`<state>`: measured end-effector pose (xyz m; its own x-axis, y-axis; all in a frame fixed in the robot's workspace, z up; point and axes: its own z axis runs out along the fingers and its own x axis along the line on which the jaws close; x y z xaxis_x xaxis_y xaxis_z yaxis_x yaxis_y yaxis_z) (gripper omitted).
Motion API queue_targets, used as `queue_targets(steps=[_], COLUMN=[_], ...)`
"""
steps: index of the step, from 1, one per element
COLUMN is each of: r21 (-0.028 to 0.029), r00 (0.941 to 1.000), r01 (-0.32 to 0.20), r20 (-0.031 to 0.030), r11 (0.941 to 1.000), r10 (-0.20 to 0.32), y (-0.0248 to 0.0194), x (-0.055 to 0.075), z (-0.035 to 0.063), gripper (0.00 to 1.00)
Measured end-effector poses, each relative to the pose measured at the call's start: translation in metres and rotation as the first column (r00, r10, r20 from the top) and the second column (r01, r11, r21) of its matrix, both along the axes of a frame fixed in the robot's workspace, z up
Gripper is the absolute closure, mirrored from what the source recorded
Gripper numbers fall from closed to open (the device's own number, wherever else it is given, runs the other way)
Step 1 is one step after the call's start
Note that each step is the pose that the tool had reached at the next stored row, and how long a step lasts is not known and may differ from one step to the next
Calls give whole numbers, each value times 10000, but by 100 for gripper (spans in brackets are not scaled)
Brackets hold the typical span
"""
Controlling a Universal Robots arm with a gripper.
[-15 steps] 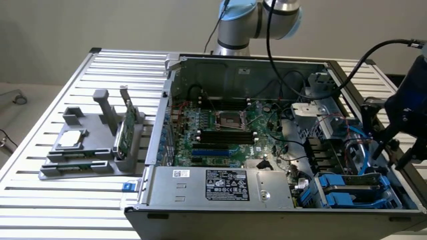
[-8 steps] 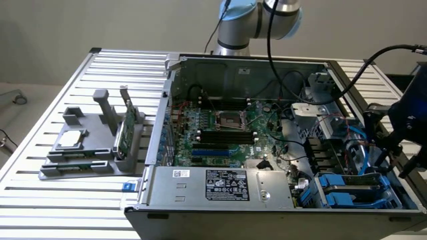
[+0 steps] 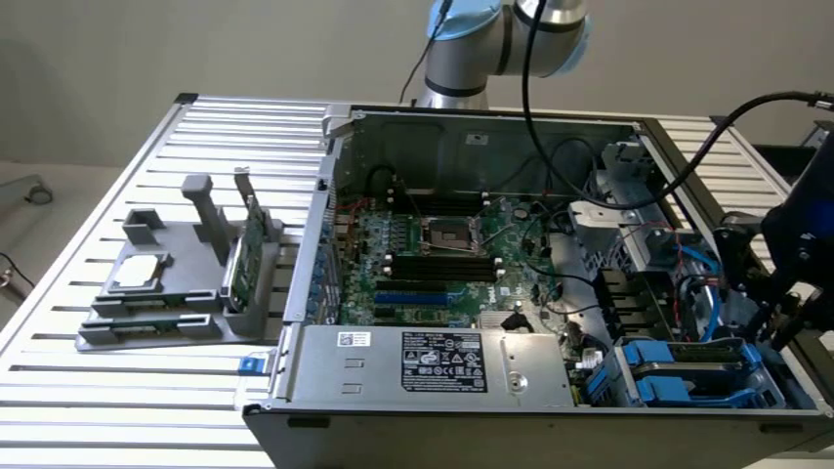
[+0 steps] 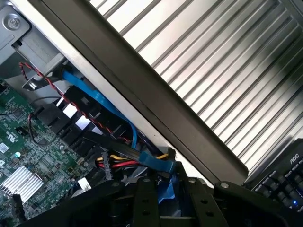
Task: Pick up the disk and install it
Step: 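Insert the first disk wire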
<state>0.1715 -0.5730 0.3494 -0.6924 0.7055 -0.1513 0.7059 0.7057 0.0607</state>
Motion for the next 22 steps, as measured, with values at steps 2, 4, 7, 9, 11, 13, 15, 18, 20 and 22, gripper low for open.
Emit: queue_targets(steps=[2, 4, 7, 9, 11, 13, 15, 18, 20, 22], r21=[0, -1, 0, 1, 0, -1, 4, 18, 21, 24], r00=[10000, 10000, 10000, 10000, 10000, 10000, 9999, 9993, 9985, 9971], r01=[0, -1, 11, 27, 46, 85, 171, 378, 549, 762], r20=[0, 0, 0, 0, 0, 1, 0, 0, 0, 0], r11=[10000, 10000, 10000, 10000, 10000, 10000, 9999, 9993, 9985, 9971], r10=[0, 1, -11, -27, -46, -85, -171, -378, -549, -762], y=[-2, -6, -11, -12, -12, -12, -12, -12, -12, -12], x=[-7, -12, -21, -32, -44, -64, -82, -90, -91, -93], z=[0, 1, 0, 0, 0, 1, 5, 10, 15, 15], gripper=[76, 76, 76, 84, 84, 84, 84, 84, 84, 84])
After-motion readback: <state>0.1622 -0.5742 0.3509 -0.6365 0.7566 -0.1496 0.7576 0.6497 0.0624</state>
